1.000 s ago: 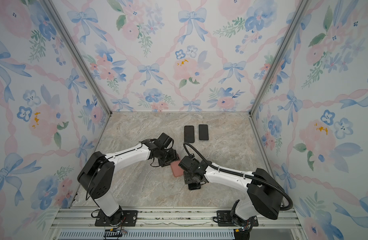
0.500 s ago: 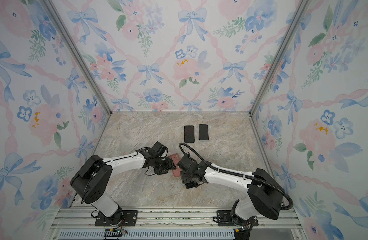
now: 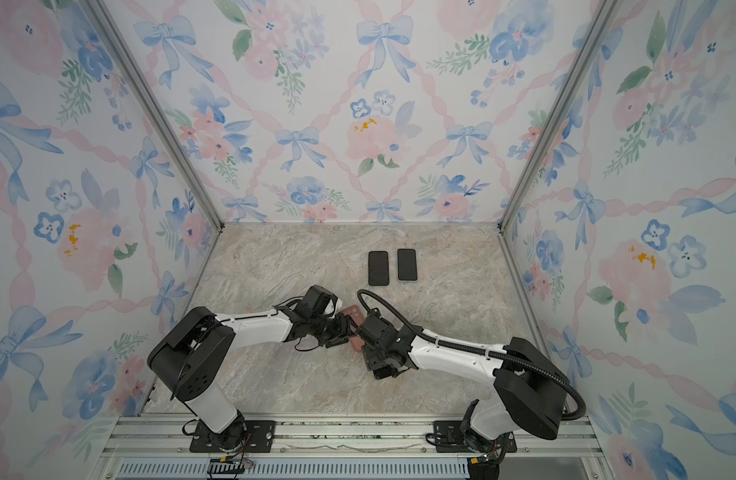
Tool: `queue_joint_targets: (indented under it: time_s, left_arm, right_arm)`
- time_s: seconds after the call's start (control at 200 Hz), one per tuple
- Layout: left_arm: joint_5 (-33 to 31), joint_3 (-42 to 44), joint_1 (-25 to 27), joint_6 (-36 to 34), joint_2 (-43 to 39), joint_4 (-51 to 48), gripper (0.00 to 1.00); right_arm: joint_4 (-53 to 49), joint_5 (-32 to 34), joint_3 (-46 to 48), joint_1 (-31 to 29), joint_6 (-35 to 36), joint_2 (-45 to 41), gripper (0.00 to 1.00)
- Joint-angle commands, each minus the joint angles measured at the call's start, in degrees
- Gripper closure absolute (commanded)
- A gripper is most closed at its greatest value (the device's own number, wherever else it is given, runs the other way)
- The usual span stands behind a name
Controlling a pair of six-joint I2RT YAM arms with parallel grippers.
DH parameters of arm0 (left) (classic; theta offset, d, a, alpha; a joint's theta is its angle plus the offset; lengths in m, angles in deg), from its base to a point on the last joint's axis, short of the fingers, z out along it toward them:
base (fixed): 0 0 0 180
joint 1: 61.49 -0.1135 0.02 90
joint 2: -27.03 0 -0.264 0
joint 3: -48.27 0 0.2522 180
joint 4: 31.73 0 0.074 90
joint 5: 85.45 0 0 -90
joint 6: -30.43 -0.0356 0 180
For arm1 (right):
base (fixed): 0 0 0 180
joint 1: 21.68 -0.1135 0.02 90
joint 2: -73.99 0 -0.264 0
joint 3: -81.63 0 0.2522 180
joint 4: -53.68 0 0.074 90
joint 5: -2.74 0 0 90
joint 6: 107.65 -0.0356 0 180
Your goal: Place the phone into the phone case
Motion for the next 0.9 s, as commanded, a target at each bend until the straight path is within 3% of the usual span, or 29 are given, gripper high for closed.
queue_joint_targets:
  time_s: [0.0,0.175,0.575,0.895]
  left_arm:
    - [7.7,2.7,-2.5,-4.2,-3.0,2.9,0.39]
    - [16.7,9.5,-9.0,-7.6,-9.2,4.3,0.41]
    - [21.3,9.0,-5.5,-3.8,-4.6,20.2,0.49]
    - [22.8,6.6,-5.4,-2.8,-0.1,24.7,0.6]
  right_arm:
    - [3.0,1.7,1.1,0.2,3.1,-2.1,0.37]
    - [6.2,0.3,3.5,2.1,6.1,-4.2,0.36]
    - [11.7,-2.6,5.9,2.6,9.1,-4.8,0.37]
    - [12.3,-4.2,5.3,2.4,8.7,-5.0,0.36]
